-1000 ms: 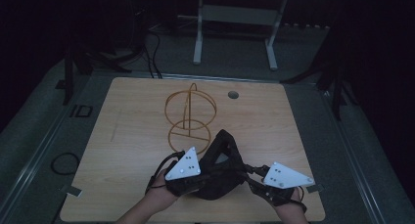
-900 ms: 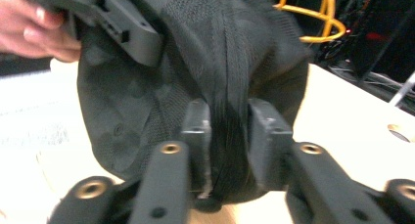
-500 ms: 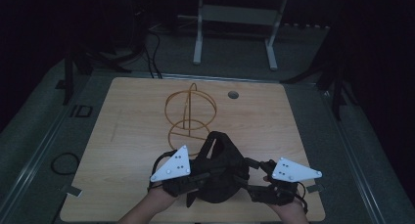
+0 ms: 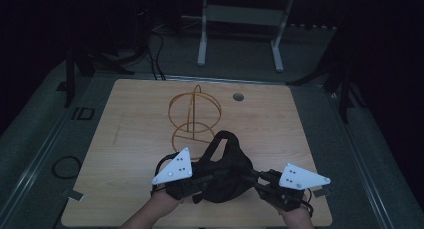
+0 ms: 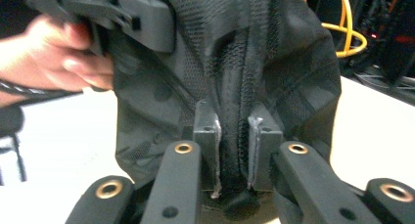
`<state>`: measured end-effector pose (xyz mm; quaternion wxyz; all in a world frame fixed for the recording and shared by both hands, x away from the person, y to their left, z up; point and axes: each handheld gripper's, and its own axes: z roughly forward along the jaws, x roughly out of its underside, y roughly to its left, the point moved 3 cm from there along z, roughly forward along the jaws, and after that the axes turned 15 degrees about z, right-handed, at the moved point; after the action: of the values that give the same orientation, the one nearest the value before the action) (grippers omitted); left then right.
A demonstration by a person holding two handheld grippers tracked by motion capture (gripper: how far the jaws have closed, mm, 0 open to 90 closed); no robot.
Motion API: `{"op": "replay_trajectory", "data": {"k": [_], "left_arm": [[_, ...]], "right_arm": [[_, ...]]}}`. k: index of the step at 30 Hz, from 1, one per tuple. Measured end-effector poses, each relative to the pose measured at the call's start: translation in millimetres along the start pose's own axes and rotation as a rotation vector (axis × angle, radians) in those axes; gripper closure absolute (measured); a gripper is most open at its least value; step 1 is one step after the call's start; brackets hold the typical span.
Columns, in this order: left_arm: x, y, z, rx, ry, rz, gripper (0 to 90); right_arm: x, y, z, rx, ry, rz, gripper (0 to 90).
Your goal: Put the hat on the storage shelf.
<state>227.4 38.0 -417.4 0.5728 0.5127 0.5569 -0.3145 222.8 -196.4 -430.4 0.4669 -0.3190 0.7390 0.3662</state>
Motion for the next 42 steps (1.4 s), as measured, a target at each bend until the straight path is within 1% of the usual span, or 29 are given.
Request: {"op": "replay_trajectory", "data": {"k": [1, 2, 3, 5, 6, 7, 8, 10, 11, 13, 15, 17, 19, 20, 22, 23, 25, 28, 29, 30, 33, 34, 35, 38, 42], "left_arm": [[0.2, 0.3, 0.5, 0.002, 0.001, -0.004, 90.0], [0.6, 0.6, 1.0, 0.005, 0.001, -0.016, 90.0], [1.0, 1.1, 1.5, 0.011, 0.003, -0.019, 89.9], [1.7, 1.2, 2.0, 0.009, 0.017, -0.022, 89.1], [2.1, 1.0, 2.2, 0.013, 0.023, -0.018, 88.1], [2.6, 1.0, 2.1, 0.006, 0.03, -0.013, 86.7], [2.9, 1.2, 2.0, -0.003, 0.041, -0.008, 83.2], [3.2, 1.6, 1.1, -0.009, 0.045, -0.006, 77.9], [3.0, 2.0, 0.6, -0.018, 0.054, -0.002, 72.0], [2.3, 3.0, -1.5, -0.044, 0.064, 0.005, 61.1], [2.3, 5.1, -4.0, -0.06, 0.079, -0.006, 46.5], [3.8, 7.3, -8.1, -0.082, 0.093, -0.008, 39.5], [6.4, 10.2, -11.8, -0.098, 0.112, -0.024, 27.4], [8.0, 11.6, -14.7, -0.113, 0.112, -0.023, 24.7], [11.4, 14.5, -19.9, -0.141, 0.117, -0.035, 16.1], [13.5, 15.9, -22.8, -0.153, 0.113, -0.041, 13.4], [18.2, 19.6, -29.1, -0.188, 0.118, -0.053, 8.6], [26.2, 24.0, -40.3, -0.242, 0.127, -0.064, 3.4], [29.3, 24.9, -44.6, -0.256, 0.132, -0.069, 2.9], [32.6, 25.9, -49.0, -0.278, 0.144, -0.064, 2.9], [43.2, 27.5, -62.3, -0.366, 0.18, -0.038, 2.9], [47.0, 28.5, -67.0, -0.387, 0.196, -0.033, 2.8], [50.7, 29.4, -71.4, -0.401, 0.204, -0.038, 2.9], [62.7, 32.9, -84.4, -0.432, 0.219, -0.075, 2.9], [78.7, 34.5, -100.6, -0.472, 0.232, -0.111, 2.9]], "right_arm": [[-1.4, 0.0, -1.3, -0.002, -0.002, -0.002, 83.3], [-2.6, 0.8, -2.3, -0.004, 0.003, -0.005, 84.3], [-4.0, 1.6, -3.1, -0.003, 0.007, -0.014, 85.2], [-6.6, 2.5, -5.2, -0.006, 0.006, -0.021, 86.4], [-7.9, 2.8, -6.3, -0.003, 0.007, -0.029, 86.5], [-9.4, 2.5, -7.7, -0.004, 0.004, -0.029, 86.6], [-11.1, 2.2, -9.2, -0.007, 0.001, -0.027, 86.7], [-14.7, 1.9, -12.1, 0.004, -0.006, -0.037, 86.9], [-16.7, 2.3, -13.3, 0.003, -0.007, -0.045, 87.0], [-20.8, 3.3, -15.4, 0.027, -0.011, -0.064, 87.1], [-25.6, 1.5, -19.0, 0.029, -0.02, -0.063, 87.0], [-30.6, -0.7, -23.3, 0.034, -0.033, -0.065, 87.1], [-36.6, -2.5, -27.7, 0.039, -0.041, -0.068, 87.0], [-39.9, -3.2, -29.3, 0.048, -0.041, -0.076, 87.0], [-47.1, -3.8, -31.1, 0.067, -0.041, -0.095, 87.0], [-51.0, -4.2, -31.6, 0.077, -0.039, -0.107, 87.0], [-59.2, -5.8, -32.4, 0.096, -0.043, -0.125, 87.1], [-71.8, -10.2, -32.9, 0.104, -0.057, -0.128, 87.1], [-76.1, -12.1, -32.4, 0.105, -0.06, -0.133, 87.0], [-80.5, -13.8, -31.7, 0.108, -0.064, -0.135, 87.0], [-93.4, -17.4, -28.0, 0.111, -0.067, -0.144, 87.0], [-97.5, -18.3, -26.0, 0.113, -0.066, -0.146, 87.0], [-101.4, -19.2, -23.7, 0.112, -0.066, -0.148, 87.0], [-112.6, -22.3, -14.9, 0.109, -0.058, -0.152, 87.0], [-127.3, -24.9, -0.3, 0.101, -0.039, -0.157, 86.9]]}}
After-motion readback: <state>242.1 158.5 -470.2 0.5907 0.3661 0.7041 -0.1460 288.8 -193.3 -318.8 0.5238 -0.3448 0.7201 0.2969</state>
